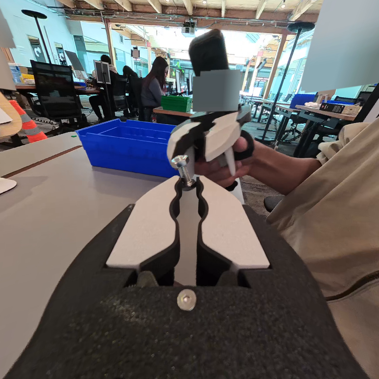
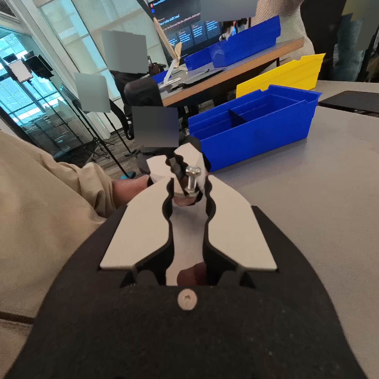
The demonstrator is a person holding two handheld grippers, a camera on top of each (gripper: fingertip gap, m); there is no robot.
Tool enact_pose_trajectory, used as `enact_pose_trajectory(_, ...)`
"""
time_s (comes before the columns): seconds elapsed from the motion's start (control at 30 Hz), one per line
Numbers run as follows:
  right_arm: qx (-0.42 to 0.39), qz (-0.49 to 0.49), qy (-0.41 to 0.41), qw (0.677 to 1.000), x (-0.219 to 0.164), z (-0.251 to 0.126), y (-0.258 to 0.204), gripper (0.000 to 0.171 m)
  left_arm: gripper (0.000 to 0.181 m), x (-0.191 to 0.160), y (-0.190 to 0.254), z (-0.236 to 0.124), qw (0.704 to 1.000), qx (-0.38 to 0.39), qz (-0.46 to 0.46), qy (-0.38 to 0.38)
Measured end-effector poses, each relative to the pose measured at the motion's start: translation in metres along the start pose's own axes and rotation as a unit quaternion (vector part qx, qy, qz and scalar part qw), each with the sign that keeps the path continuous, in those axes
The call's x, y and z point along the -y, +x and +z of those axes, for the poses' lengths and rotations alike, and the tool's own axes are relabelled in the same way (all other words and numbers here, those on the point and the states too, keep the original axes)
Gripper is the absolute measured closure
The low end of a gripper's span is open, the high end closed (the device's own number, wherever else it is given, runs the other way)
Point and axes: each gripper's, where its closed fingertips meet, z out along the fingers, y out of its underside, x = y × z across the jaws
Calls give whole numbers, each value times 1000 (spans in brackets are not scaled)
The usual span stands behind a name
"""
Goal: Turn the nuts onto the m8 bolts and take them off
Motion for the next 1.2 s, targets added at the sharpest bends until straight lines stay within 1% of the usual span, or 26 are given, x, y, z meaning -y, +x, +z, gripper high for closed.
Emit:
enact_pose_trajectory(0.07, 18, -1, 5, 1000, -1, 2, -6, 144, 168, 0, 1, 1, 1000, -1, 4, -2)
enact_pose_trajectory(0.1, 27, -5, 10, 1000, 1, 2, -11, 139, 168, 1, 2, 0, 1000, -6, 5, 3)
enact_pose_trajectory(0.13, 36, -12, 14, 999, 2, 0, -14, 142, 168, 3, 3, -1, 1000, -10, -1, 8)
enact_pose_trajectory(0.17, 45, -17, 18, 999, 3, -1, -16, 154, 168, 2, -2, -2, 1000, 2, -3, 2)
enact_pose_trajectory(0.23, 9, -24, 13, 1000, 3, -4, -3, 149, 168, -1, -3, -3, 1000, -3, -7, -1)
enact_pose_trajectory(0.27, -13, -34, 1, 999, -1, -4, 6, 144, 168, 0, -1, -3, 1000, -12, -14, 4)
enact_pose_trajectory(0.3, -19, -40, -9, 999, -4, -3, 10, 142, 169, 0, 2, -3, 1000, -22, -16, 4)
enact_pose_trajectory(0.43, 44, -24, -11, 999, -11, 0, 0, 136, 169, -3, 14, 3, 999, -47, -10, -10)
enact_pose_trajectory(0.5, 59, -24, -14, 998, -19, -3, -3, 134, 169, 2, 17, 2, 998, -62, -32, 8)
enact_pose_trajectory(0.57, 62, -22, -7, 998, -26, -6, -5, 137, 169, 7, 16, -2, 996, -69, -50, 26)
enact_pose_trajectory(0.6, 52, -41, 6, 998, -26, -7, -6, 139, 169, 8, 17, -3, 995, -78, -61, 31)
enact_pose_trajectory(0.67, -6, -136, 33, 990, -21, -9, -4, 140, 169, 12, 17, -5, 990, -95, -89, 45)
enact_pose_trajectory(0.73, -54, -219, 25, 974, -19, -10, -3, 141, 169, 13, 16, -5, 986, -108, -113, 51)
enact_pose_trajectory(0.77, -66, -235, 11, 970, -21, -9, -2, 141, 169, 13, 16, -5, 986, -109, -117, 52)
enact_pose_trajectory(0.83, -60, -217, -18, 974, -27, -7, 1, 140, 169, 8, 14, -3, 988, -103, -108, 40)
enact_pose_trajectory(0.9, -44, -187, -25, 981, -29, -7, 0, 135, 169, 6, 16, -3, 989, -105, -102, 33)
enact_pose_trajectory(1.0, -50, -185, -10, 981, -21, -11, 1, 142, 169, 1, 14, -2, 993, -89, -80, 17)
enact_pose_trajectory(1.07, -22, -133, -9, 991, -17, -12, -1, 143, 169, -8, 5, -2, 999, -38, -22, -13)
enact_pose_trajectory(1.1, -13, -107, -2, 994, -14, -12, -1, 142, 168, -14, 4, -2, 999, -26, 1, -33)
enact_pose_trajectory(1.13, -8, -88, 2, 996, -12, -12, 0, 140, 168, -17, 5, -1, 999, -24, 12, -45)
enact_pose_trajectory(1.2, -6, -63, -6, 998, -14, -8, 3, 139, 168, -17, 11, 0, 998, -35, 15, -47)
